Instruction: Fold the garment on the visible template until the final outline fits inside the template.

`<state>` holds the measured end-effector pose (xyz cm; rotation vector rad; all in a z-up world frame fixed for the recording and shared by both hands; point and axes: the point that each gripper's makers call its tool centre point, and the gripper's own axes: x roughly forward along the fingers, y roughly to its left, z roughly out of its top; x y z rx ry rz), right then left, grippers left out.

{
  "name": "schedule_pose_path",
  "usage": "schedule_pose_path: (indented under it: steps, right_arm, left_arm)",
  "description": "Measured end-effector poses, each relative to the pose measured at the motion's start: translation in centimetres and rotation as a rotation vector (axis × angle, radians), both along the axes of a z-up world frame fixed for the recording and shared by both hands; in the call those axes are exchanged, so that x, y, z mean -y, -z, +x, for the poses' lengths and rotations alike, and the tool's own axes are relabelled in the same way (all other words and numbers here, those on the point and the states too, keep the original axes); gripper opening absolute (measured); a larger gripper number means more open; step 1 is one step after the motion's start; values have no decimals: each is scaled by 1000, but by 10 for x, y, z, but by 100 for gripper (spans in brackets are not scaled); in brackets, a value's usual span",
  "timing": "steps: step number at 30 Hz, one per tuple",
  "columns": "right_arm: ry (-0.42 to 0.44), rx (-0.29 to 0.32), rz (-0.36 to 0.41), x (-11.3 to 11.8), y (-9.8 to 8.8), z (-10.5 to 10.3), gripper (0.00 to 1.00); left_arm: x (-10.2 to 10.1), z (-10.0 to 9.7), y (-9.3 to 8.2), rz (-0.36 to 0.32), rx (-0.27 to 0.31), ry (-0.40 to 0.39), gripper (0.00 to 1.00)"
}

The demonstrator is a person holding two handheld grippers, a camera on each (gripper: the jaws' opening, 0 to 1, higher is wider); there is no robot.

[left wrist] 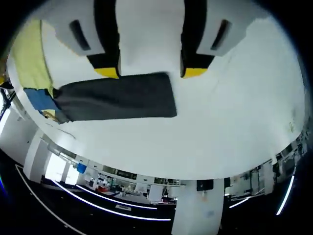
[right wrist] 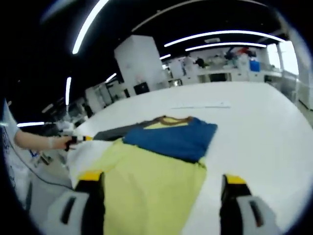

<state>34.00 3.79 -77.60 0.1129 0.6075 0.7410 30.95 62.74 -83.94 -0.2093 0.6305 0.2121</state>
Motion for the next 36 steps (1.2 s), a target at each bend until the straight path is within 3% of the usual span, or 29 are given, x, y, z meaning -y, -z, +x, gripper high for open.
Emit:
schedule_pose_path:
  steps: [5,9,11,16,19,22,27,29,33,36]
  right_arm:
    - [34,-8,-8,12,-1,-5,100]
    - [53,-16,-15,19,2,-7,100]
    - [58,-22,-16,21,5,-9,100]
    - [60,-31,-21,21,9,-12,100]
    - [61,-23,-16,19,7,-11,100]
    - [59,-14,-19,19,6,-12,100]
    - [70,-18,-3,21,6,-12,94]
    - [76,-14,13,21,4,-10,96]
    - [67,-5,9,19,3,-9,95]
    - [65,-5,18,18,2,-9,96]
  left_arm:
    - [-10,4,3,22,4,-54,33]
    - [-20,0,2,76,-5,-117,20]
    - [-22,0,1,116,-15,-105,15]
    - [-20,8,1,111,-57,-86,4]
    - [-19,7,-1,34,-73,-134,0]
    - [-14,14,-21,17,5,-132,0]
    - [-2,34,-50,1,94,-65,0]
    - [7,45,-66,-16,149,-35,0]
    - [29,63,-89,-29,199,30,0]
    - [60,80,-109,-47,241,107,0]
